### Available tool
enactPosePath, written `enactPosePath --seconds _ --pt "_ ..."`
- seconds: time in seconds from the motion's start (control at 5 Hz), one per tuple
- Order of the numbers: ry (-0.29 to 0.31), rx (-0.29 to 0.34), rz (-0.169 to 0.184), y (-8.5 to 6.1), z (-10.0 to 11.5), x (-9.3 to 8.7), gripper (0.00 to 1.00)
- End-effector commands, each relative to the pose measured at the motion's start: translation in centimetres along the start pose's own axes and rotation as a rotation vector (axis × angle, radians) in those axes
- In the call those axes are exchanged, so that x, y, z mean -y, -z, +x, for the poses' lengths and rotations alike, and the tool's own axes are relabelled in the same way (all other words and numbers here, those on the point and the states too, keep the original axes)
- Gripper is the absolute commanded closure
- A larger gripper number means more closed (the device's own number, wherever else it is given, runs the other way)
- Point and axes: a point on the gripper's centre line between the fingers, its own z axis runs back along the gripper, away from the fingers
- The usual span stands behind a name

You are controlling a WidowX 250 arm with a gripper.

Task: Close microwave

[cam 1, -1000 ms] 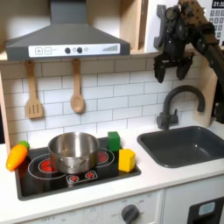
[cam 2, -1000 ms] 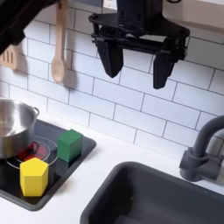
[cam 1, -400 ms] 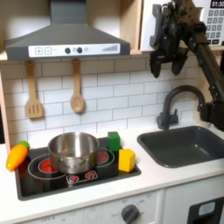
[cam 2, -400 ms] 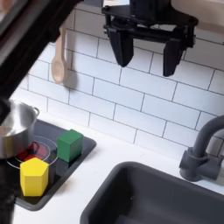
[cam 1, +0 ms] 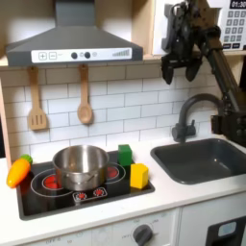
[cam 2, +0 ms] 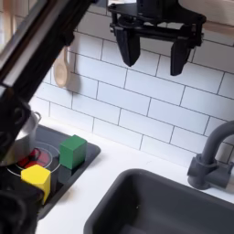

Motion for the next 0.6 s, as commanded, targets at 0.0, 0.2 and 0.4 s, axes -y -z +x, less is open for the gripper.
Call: enactPosePath --seconds 0.0,0.2,0.4 --pt "0.007 -0.005 -0.004 0.21 0.34 0.04 0.0" --pt "0.014 -0.006 -0.01 0.41 0.58 0.2 0.0" --pt "0.01 -0.01 -0.01 0.32 0.43 0.06 0.0"
